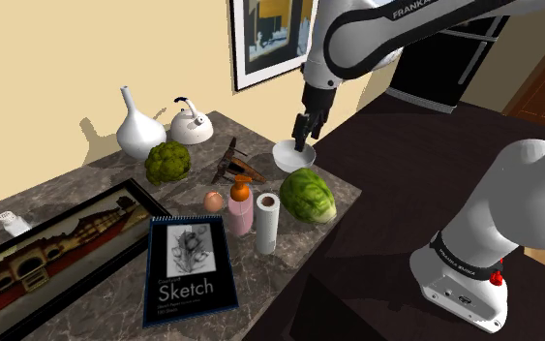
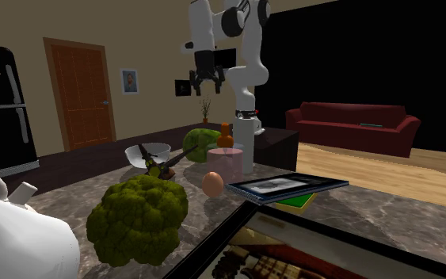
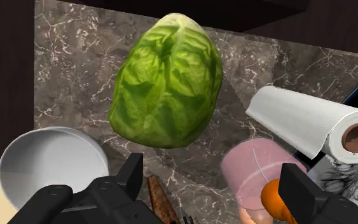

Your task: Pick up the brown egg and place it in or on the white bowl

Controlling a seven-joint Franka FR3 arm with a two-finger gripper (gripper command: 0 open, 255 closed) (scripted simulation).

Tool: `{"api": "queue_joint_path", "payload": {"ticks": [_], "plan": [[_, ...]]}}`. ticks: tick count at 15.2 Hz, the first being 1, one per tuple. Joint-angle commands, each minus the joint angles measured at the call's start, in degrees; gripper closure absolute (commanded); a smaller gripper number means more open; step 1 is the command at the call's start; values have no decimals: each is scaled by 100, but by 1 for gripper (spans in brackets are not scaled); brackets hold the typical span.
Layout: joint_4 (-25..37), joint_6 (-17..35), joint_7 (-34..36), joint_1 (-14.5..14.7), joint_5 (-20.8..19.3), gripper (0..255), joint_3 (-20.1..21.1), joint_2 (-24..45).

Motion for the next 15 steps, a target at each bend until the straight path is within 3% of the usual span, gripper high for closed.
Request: {"api": "queue_joint_path", "payload": {"ticks": [1, 8, 15], "plan": [[75, 371, -26, 72, 142, 0, 34, 401], [705, 1372, -188, 292, 653, 0, 179, 1908], [1701, 2027, -359, 415, 1083, 0, 393, 3418]]}}
